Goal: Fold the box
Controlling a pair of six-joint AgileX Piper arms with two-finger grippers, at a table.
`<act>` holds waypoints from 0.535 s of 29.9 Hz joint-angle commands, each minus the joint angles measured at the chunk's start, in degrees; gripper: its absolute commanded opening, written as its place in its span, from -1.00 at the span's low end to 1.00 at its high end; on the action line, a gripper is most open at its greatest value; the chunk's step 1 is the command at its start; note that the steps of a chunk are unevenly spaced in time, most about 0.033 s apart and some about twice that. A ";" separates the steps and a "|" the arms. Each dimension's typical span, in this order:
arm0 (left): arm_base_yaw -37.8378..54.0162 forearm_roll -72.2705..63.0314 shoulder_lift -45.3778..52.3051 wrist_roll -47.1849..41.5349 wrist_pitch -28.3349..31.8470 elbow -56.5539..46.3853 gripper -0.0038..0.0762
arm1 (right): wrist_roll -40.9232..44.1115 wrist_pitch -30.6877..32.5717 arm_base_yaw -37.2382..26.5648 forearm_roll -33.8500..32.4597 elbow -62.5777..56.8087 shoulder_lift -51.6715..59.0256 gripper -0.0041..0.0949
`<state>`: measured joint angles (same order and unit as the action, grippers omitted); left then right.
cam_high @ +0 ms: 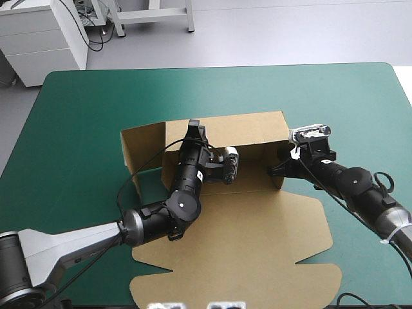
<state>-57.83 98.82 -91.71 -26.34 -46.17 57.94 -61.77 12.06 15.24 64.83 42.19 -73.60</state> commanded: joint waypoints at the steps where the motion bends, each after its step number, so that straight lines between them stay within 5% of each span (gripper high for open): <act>1: -0.19 6.05 1.64 -0.15 -0.38 1.31 -0.92 | 0.55 2.56 0.50 1.99 1.54 1.45 -0.95; 10: -0.19 6.05 1.64 -1.40 -0.38 1.31 -0.87 | 0.45 3.92 0.50 1.99 1.54 1.38 -0.95; 16: -0.19 6.05 1.51 -1.40 -0.38 1.31 -0.55 | 1.70 4.05 0.50 1.99 1.54 1.30 -0.95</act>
<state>-57.83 98.84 -91.76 -26.98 -45.71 57.94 -61.69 12.02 15.24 64.78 42.19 -73.60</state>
